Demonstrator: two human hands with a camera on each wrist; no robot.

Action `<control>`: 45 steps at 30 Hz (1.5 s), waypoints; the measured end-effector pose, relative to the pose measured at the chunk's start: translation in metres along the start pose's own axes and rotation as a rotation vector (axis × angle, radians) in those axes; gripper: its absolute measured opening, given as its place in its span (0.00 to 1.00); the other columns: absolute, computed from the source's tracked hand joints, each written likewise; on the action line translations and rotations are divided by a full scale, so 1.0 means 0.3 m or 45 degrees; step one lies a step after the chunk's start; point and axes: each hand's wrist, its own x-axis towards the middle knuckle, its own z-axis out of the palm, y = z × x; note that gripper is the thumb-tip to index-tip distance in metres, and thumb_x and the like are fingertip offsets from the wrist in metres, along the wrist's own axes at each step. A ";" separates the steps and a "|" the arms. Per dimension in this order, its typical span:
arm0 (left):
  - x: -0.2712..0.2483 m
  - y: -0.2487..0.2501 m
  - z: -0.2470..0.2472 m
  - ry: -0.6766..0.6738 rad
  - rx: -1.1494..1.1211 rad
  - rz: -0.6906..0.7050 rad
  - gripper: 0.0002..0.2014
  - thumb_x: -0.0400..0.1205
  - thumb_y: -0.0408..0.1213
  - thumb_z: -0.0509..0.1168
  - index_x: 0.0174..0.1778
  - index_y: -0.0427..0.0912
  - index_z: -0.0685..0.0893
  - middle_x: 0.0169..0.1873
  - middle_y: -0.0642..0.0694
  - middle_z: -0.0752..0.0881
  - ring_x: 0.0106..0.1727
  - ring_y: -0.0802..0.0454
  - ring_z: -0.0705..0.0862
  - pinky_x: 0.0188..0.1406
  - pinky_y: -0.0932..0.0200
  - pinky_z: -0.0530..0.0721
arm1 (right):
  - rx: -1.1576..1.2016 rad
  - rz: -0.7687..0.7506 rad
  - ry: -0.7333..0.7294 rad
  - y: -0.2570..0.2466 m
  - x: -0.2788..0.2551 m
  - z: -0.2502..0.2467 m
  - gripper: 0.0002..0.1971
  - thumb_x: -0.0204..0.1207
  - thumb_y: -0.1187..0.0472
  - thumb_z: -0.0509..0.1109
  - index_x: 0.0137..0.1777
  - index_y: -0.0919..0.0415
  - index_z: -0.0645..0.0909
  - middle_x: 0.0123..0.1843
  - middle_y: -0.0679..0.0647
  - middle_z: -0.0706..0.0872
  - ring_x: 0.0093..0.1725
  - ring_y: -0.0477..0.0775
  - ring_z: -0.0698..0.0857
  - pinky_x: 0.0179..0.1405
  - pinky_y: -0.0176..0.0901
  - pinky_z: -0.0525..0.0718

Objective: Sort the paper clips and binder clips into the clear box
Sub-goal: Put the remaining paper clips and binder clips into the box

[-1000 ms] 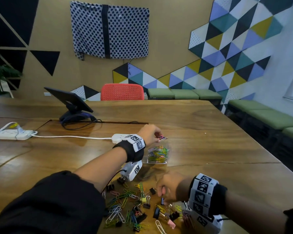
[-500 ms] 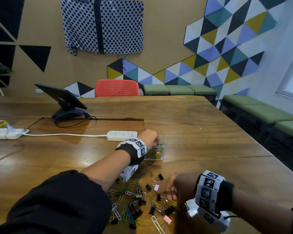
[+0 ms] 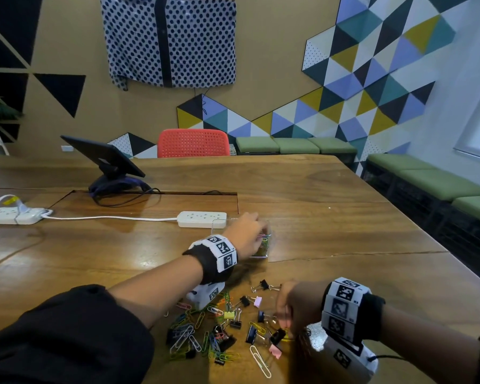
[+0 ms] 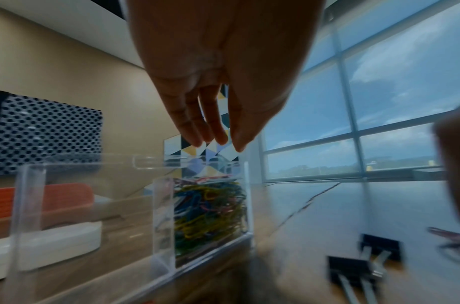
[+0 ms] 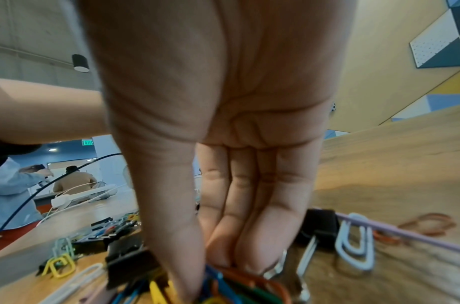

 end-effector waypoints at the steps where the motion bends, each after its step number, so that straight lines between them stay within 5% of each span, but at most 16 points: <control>1: -0.032 0.019 -0.005 -0.032 0.000 0.045 0.11 0.81 0.37 0.62 0.59 0.42 0.81 0.54 0.45 0.79 0.56 0.50 0.76 0.55 0.59 0.76 | 0.015 -0.009 -0.015 0.001 -0.001 -0.001 0.13 0.69 0.63 0.77 0.54 0.61 0.86 0.53 0.55 0.88 0.56 0.54 0.85 0.57 0.43 0.82; 3: -0.104 0.059 -0.014 -0.184 -0.078 0.109 0.07 0.81 0.37 0.63 0.51 0.40 0.83 0.49 0.44 0.83 0.49 0.52 0.79 0.46 0.64 0.76 | 0.056 0.002 -0.058 -0.001 0.000 0.003 0.12 0.68 0.63 0.77 0.52 0.61 0.86 0.45 0.47 0.87 0.52 0.50 0.84 0.56 0.43 0.81; 6: -0.197 0.090 0.001 -0.513 -0.170 0.149 0.05 0.79 0.39 0.66 0.46 0.41 0.84 0.46 0.44 0.86 0.39 0.58 0.80 0.34 0.72 0.73 | 0.053 0.025 -0.083 -0.011 0.002 0.011 0.12 0.69 0.62 0.76 0.54 0.59 0.86 0.54 0.53 0.88 0.52 0.49 0.82 0.48 0.36 0.80; 9: -0.249 0.098 0.039 -0.670 -0.067 0.166 0.08 0.77 0.45 0.69 0.47 0.46 0.85 0.47 0.47 0.87 0.46 0.51 0.84 0.41 0.62 0.79 | 0.019 0.015 -0.119 -0.024 -0.001 0.002 0.10 0.71 0.66 0.74 0.52 0.62 0.86 0.49 0.55 0.87 0.41 0.43 0.78 0.35 0.27 0.71; 10: -0.259 0.102 0.051 -0.683 -0.056 0.165 0.09 0.76 0.47 0.70 0.46 0.47 0.85 0.47 0.46 0.87 0.47 0.49 0.84 0.44 0.56 0.82 | 0.040 0.010 -0.134 -0.022 0.005 -0.002 0.05 0.71 0.68 0.74 0.46 0.60 0.87 0.44 0.53 0.87 0.37 0.41 0.77 0.35 0.26 0.71; 12: -0.271 0.103 0.076 -0.671 -0.057 0.163 0.10 0.75 0.49 0.70 0.45 0.48 0.83 0.45 0.45 0.86 0.47 0.46 0.84 0.49 0.48 0.85 | 0.073 -0.011 -0.162 -0.019 0.018 -0.007 0.12 0.71 0.71 0.73 0.33 0.53 0.81 0.35 0.46 0.82 0.33 0.37 0.77 0.35 0.27 0.74; 17: -0.281 0.113 0.104 -0.666 -0.054 0.182 0.09 0.75 0.44 0.71 0.44 0.44 0.81 0.46 0.44 0.87 0.48 0.44 0.84 0.52 0.44 0.84 | 0.128 -0.026 0.032 0.013 0.006 -0.024 0.04 0.69 0.67 0.76 0.38 0.59 0.85 0.32 0.43 0.80 0.38 0.46 0.81 0.38 0.31 0.78; 21: -0.274 0.124 0.089 -0.723 -0.061 0.160 0.06 0.75 0.37 0.71 0.46 0.39 0.87 0.48 0.41 0.88 0.50 0.43 0.85 0.56 0.45 0.83 | 0.256 -0.051 0.089 0.051 -0.021 -0.074 0.12 0.69 0.69 0.73 0.32 0.52 0.81 0.35 0.49 0.84 0.41 0.52 0.84 0.45 0.43 0.82; 23: -0.271 0.126 0.079 -0.745 -0.037 0.171 0.07 0.75 0.35 0.71 0.46 0.37 0.88 0.48 0.41 0.89 0.51 0.42 0.86 0.57 0.47 0.83 | 0.268 -0.056 0.094 0.067 -0.025 -0.079 0.13 0.69 0.71 0.71 0.32 0.51 0.82 0.34 0.48 0.85 0.40 0.50 0.84 0.44 0.42 0.82; 26: -0.272 0.131 0.073 -0.781 0.003 0.176 0.07 0.76 0.35 0.70 0.46 0.36 0.88 0.48 0.40 0.89 0.51 0.42 0.86 0.58 0.45 0.83 | 0.225 -0.056 0.028 0.076 -0.029 -0.048 0.13 0.68 0.72 0.74 0.34 0.50 0.81 0.35 0.45 0.83 0.32 0.35 0.82 0.37 0.28 0.81; 28: -0.273 0.137 0.068 -0.790 0.036 0.186 0.07 0.78 0.35 0.68 0.47 0.36 0.87 0.48 0.39 0.88 0.52 0.41 0.85 0.58 0.45 0.83 | 0.158 -0.064 -0.072 0.082 -0.038 -0.019 0.09 0.71 0.73 0.72 0.41 0.56 0.83 0.42 0.51 0.86 0.33 0.30 0.81 0.36 0.24 0.81; 30: -0.272 0.141 0.060 -0.754 0.002 0.208 0.07 0.79 0.34 0.65 0.48 0.35 0.85 0.48 0.37 0.88 0.52 0.40 0.85 0.57 0.45 0.82 | 0.056 -0.093 -0.139 0.081 -0.055 0.002 0.12 0.70 0.72 0.72 0.53 0.62 0.84 0.54 0.59 0.88 0.41 0.36 0.82 0.42 0.27 0.80; 33: -0.266 0.147 0.045 -0.684 -0.123 0.268 0.04 0.80 0.32 0.64 0.46 0.37 0.82 0.48 0.41 0.88 0.51 0.44 0.85 0.56 0.48 0.81 | -0.057 -0.209 -0.093 0.086 -0.069 0.022 0.17 0.67 0.71 0.72 0.53 0.54 0.85 0.54 0.56 0.90 0.51 0.52 0.88 0.50 0.40 0.83; 40: -0.258 0.203 0.056 -0.717 -0.100 0.386 0.09 0.81 0.32 0.64 0.55 0.34 0.81 0.47 0.34 0.85 0.44 0.41 0.80 0.42 0.57 0.72 | -0.071 -0.262 -0.080 0.081 -0.081 0.024 0.14 0.69 0.72 0.71 0.55 0.61 0.85 0.54 0.59 0.90 0.54 0.56 0.88 0.56 0.43 0.83; 43: -0.264 0.201 0.064 -0.794 -0.030 0.407 0.13 0.80 0.33 0.66 0.59 0.37 0.82 0.48 0.36 0.86 0.48 0.39 0.82 0.44 0.55 0.74 | -0.110 -0.250 -0.102 0.075 -0.074 0.019 0.14 0.70 0.72 0.71 0.56 0.65 0.85 0.56 0.61 0.89 0.57 0.57 0.87 0.59 0.46 0.82; 45: -0.267 0.192 0.055 -0.775 -0.010 0.427 0.13 0.80 0.32 0.65 0.61 0.38 0.83 0.49 0.38 0.86 0.49 0.40 0.83 0.45 0.56 0.75 | -0.103 -0.240 -0.104 0.072 -0.070 0.015 0.14 0.70 0.72 0.72 0.56 0.67 0.84 0.57 0.62 0.88 0.57 0.58 0.86 0.55 0.36 0.81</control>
